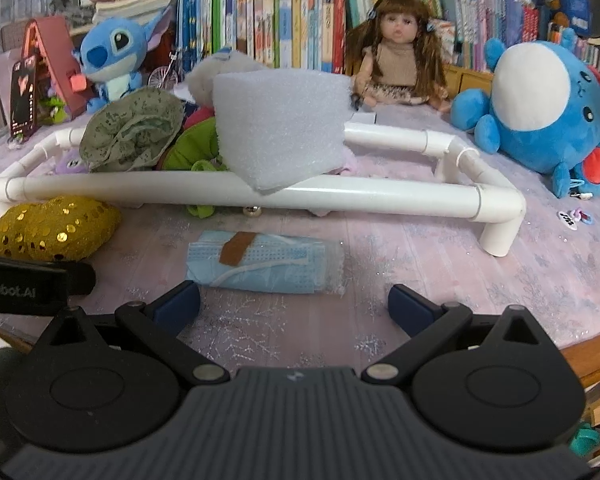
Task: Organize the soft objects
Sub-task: 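Move the left tool to the gold sequin pillow while the right tool approaches the blue mask pack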
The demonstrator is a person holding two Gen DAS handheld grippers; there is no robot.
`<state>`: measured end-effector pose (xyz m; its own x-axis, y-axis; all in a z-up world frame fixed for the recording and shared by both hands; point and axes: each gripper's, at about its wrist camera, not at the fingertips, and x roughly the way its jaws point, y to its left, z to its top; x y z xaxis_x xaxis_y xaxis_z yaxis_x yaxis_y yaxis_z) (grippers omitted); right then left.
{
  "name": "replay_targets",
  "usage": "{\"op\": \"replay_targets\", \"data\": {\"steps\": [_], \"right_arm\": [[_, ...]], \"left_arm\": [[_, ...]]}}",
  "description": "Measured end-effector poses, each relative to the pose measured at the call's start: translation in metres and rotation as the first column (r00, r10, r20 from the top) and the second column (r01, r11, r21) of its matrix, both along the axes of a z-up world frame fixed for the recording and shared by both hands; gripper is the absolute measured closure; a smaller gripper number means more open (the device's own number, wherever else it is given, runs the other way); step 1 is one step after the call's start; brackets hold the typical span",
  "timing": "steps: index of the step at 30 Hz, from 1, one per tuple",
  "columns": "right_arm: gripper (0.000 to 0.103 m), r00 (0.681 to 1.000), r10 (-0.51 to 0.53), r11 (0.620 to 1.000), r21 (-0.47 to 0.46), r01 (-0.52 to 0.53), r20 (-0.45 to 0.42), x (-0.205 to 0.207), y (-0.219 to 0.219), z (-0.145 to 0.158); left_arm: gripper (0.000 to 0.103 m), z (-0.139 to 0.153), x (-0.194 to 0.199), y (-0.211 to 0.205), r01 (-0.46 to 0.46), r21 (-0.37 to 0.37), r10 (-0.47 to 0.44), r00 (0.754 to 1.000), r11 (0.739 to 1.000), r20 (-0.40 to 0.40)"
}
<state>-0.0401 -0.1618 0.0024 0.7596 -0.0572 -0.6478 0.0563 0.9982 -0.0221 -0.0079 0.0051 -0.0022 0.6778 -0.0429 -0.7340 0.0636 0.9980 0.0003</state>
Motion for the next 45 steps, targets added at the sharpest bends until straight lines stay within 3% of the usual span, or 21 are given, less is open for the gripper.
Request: {"op": "replay_targets", "data": {"steps": [8, 14, 18, 22, 30, 37, 45], "right_arm": [[0.0, 1.0, 0.024, 1.0, -0.001, -0.024, 0.014, 0.0, -0.003, -0.001], [0.0, 0.998, 0.055, 0.998, 0.017, -0.056, 0.026, -0.003, -0.008, 0.0], [0.0, 0.998, 0.032, 0.994, 0.105, -0.037, 0.05, -0.004, -0.018, 0.006], [0.0, 0.996, 0.018, 0.994, 0.105, -0.027, 0.088, -0.007, -0.021, 0.012], [0.0, 0.993, -0.024, 0.997, 0.072, 0.016, 0.116, -0.008, -0.03, 0.016], [0.0, 0.991, -0.049, 0.995, 0.089, 0.038, 0.127, -0.004, -0.031, 0.012], [0.0, 0.992, -0.035, 0.996, 0.089, 0.024, 0.123, -0.003, -0.028, 0.01]], "left_arm": [[0.0, 0.001, -0.003, 0.002, 0.009, -0.017, -0.009, 1.0, 1.0, 0.005], [0.0, 0.01, -0.01, 0.013, 0.019, -0.129, -0.019, 1.0, 0.991, 0.004], [0.0, 0.019, -0.014, 0.019, 0.013, -0.184, -0.007, 0.999, 0.983, 0.035], [0.0, 0.025, -0.014, 0.016, 0.006, -0.178, 0.006, 0.998, 0.984, 0.067], [0.0, 0.023, -0.018, 0.01, 0.038, -0.123, -0.032, 0.998, 0.992, 0.054], [0.0, 0.018, -0.022, 0.018, 0.032, -0.172, -0.033, 0.999, 0.985, -0.006], [0.0, 0.027, -0.034, 0.014, 0.063, -0.154, -0.055, 0.997, 0.986, 0.058]]}}
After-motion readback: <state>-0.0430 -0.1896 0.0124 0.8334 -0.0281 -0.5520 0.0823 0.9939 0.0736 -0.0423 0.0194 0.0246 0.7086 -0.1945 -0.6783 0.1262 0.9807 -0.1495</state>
